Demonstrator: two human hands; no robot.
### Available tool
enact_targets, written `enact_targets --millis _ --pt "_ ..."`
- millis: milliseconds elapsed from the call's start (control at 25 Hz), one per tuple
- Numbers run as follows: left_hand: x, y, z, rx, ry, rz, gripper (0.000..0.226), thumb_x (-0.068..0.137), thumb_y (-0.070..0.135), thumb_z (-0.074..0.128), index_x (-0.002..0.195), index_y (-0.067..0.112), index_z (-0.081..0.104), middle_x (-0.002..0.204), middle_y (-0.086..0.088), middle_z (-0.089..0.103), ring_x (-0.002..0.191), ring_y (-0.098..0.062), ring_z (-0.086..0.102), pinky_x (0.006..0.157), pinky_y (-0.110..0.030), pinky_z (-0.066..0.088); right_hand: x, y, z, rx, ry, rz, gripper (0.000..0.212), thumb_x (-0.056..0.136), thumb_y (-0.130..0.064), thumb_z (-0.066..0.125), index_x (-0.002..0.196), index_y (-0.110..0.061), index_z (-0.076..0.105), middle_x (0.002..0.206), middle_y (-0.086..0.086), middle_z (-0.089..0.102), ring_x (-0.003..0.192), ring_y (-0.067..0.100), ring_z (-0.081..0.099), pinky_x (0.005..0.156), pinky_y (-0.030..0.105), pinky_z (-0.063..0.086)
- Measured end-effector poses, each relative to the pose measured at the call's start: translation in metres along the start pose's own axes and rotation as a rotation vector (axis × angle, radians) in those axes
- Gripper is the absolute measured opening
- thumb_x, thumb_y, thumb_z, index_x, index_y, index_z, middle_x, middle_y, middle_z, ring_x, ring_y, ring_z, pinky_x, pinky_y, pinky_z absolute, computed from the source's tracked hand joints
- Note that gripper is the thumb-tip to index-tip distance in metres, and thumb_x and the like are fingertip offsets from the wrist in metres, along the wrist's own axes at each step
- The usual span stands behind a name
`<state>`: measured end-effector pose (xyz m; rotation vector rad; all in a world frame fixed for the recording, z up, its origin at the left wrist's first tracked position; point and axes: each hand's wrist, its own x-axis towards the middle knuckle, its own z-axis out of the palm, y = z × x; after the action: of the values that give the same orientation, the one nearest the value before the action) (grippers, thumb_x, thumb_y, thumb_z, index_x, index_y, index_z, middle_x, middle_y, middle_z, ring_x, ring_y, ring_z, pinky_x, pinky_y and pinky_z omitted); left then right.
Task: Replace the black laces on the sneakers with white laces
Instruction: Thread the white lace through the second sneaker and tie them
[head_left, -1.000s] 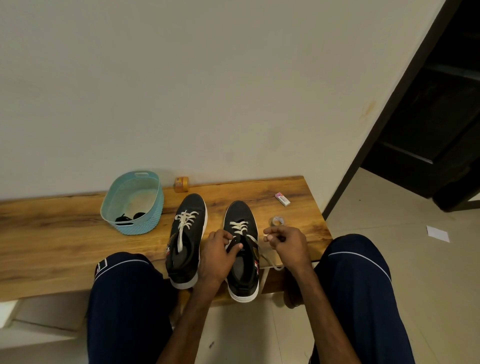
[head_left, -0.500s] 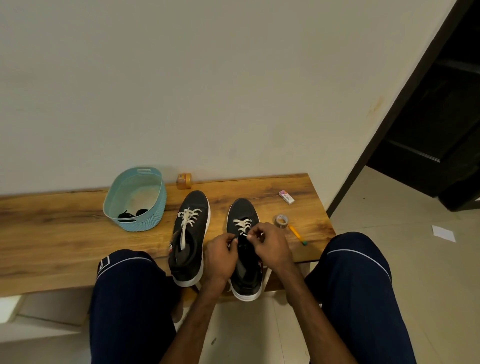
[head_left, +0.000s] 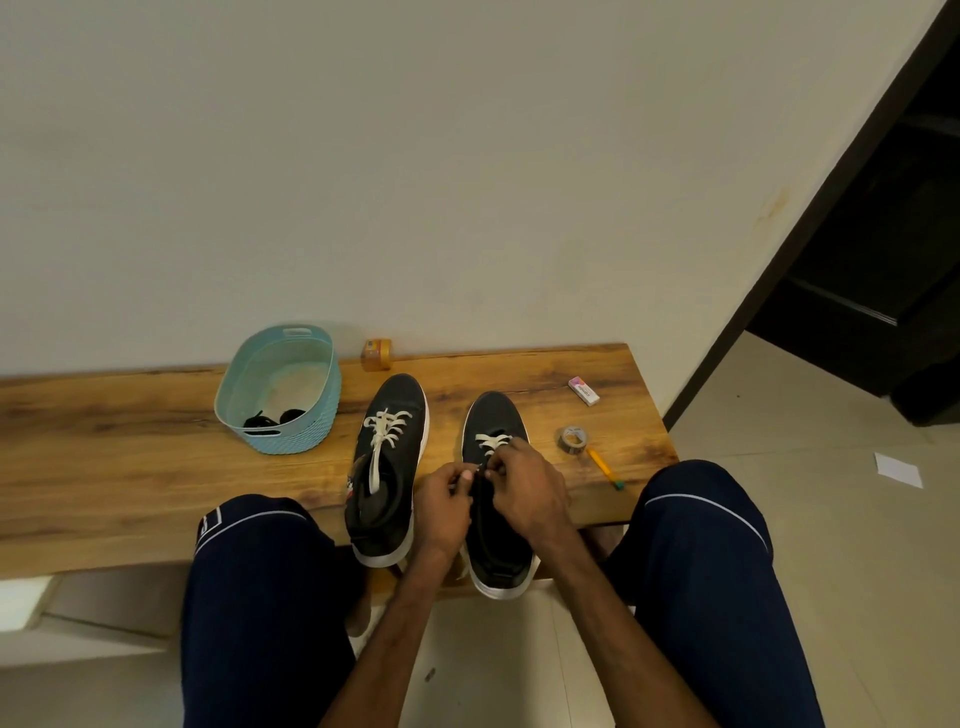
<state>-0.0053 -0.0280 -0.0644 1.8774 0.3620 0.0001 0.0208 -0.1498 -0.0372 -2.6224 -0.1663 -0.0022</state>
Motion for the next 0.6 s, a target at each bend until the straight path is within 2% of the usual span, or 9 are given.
enact_targets --millis 120,200,280,400,520,560,600 --pt "0.007 0.002 0.002 0.043 0.016 0.016 0.007 0.092 0.016 0.066 0.092 0.023 0.066 0.086 0.004 0.071 0.081 -0.013 0.069 0.073 -0.041 0.060 -0.008 0.006 0.005 0.238 -0.021 0.038 0.020 0.100 -0.023 0.054 0.103 -0.012 0.071 0.102 0.003 0.059 0.098 0.020 0.058 0.081 0.032 0.046" --pt "0.009 0.003 0.004 0.050 0.033 0.049 0.014 0.090 0.013 0.067 0.085 0.027 0.063 0.082 0.005 0.070 0.079 -0.014 0.068 0.073 -0.040 0.060 -0.018 0.007 0.009 0.338 -0.012 0.056 0.026 0.099 -0.033 0.057 0.114 -0.015 0.068 0.109 0.003 0.056 0.106 0.017 0.051 0.090 0.030 0.044" --pt "0.006 0.005 0.005 -0.011 0.043 0.024 0.015 0.091 0.013 0.062 0.085 0.026 0.061 0.085 0.003 0.068 0.078 -0.016 0.067 0.069 -0.037 0.057 -0.024 0.008 0.014 0.307 0.006 0.063 0.033 0.097 -0.038 0.060 0.123 -0.018 0.063 0.118 0.001 0.051 0.113 0.016 0.045 0.096 0.028 0.040" --pt "0.001 0.020 -0.007 -0.396 0.116 -0.097 0.014 0.098 0.008 0.050 0.093 0.020 0.056 0.089 -0.005 0.061 0.069 -0.014 0.059 0.056 -0.030 0.049 -0.028 0.010 0.018 0.205 -0.025 0.071 0.042 0.096 -0.041 0.059 0.134 -0.025 0.052 0.133 0.000 0.042 0.122 0.019 0.039 0.102 0.035 0.040" --pt "0.004 0.050 -0.044 -0.892 0.236 -0.091 0.012 0.103 0.010 0.044 0.098 0.016 0.053 0.092 -0.006 0.064 0.080 -0.019 0.064 0.076 -0.036 0.055 -0.030 0.011 0.020 0.160 -0.023 0.079 0.044 0.097 -0.043 0.055 0.137 -0.030 0.044 0.138 -0.002 0.037 0.126 0.020 0.039 0.104 0.044 0.040" --pt "0.005 0.059 -0.060 -1.017 0.242 -0.056 0.013 0.104 0.013 0.042 0.095 0.016 0.052 0.085 -0.004 0.062 0.074 -0.018 0.062 0.076 -0.036 0.057 -0.031 0.012 0.021 0.167 -0.012 0.080 0.046 0.096 -0.043 0.056 0.138 -0.029 0.042 0.139 -0.002 0.038 0.127 0.020 0.039 0.105 0.045 0.040" --pt "0.004 0.066 -0.075 -1.083 0.232 -0.015 0.016 0.104 0.015 0.041 0.092 0.017 0.051 0.077 -0.001 0.057 0.064 -0.014 0.057 0.066 -0.029 0.056 -0.031 0.011 0.022 0.188 0.008 0.087 0.049 0.095 -0.041 0.058 0.139 -0.026 0.041 0.140 -0.001 0.039 0.128 0.020 0.040 0.106 0.046 0.040"
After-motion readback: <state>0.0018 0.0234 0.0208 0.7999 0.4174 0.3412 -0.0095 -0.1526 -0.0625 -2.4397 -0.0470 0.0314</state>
